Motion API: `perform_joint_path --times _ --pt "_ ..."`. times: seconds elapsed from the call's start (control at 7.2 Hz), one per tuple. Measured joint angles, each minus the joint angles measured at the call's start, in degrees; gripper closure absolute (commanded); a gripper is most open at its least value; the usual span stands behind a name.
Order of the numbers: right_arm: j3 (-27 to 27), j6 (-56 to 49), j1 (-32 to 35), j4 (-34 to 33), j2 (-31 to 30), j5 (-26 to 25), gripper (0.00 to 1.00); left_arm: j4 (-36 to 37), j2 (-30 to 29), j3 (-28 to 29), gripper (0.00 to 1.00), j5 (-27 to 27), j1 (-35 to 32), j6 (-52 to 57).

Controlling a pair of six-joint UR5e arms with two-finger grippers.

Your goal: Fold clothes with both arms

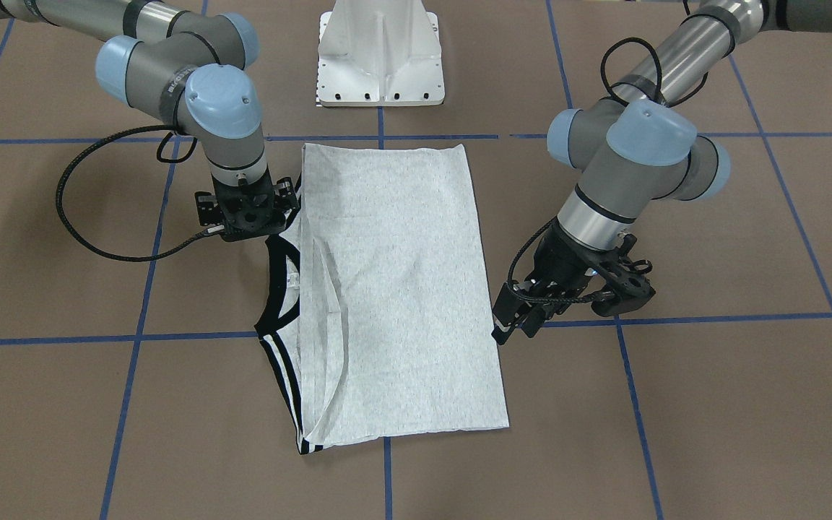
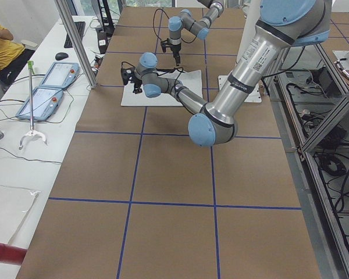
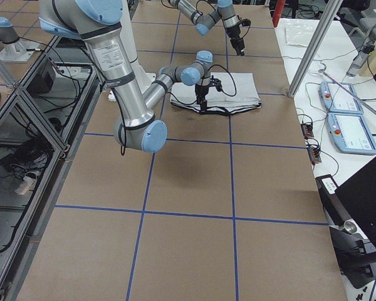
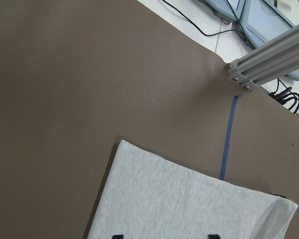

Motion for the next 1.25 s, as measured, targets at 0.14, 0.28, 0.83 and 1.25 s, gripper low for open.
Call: perform_joint_path --times 0.14,0.28,0.83,1.25 --pt "-2.52 0.37 0.47 0.20 3.44 0.00 0.00 0.94 1.06 -1.67 0.36 -0.03 0.00 0.04" --pt "-6.00 0.63 0.71 0.44 7.14 -0.11 0.00 1.56 3.11 -4.09 0.36 -0.26 0.01 0.14" --pt "-23.09 1.25 2.20 9.93 15.72 -0.61 0.00 3.92 5.83 -8.58 0.36 -1.70 -0.01 0.18" --pt "-28.31 -5.36 6.09 11.95 15.68 -0.46 0.00 4.10 5.93 -8.97 0.36 -1.76 -0.01 0.06"
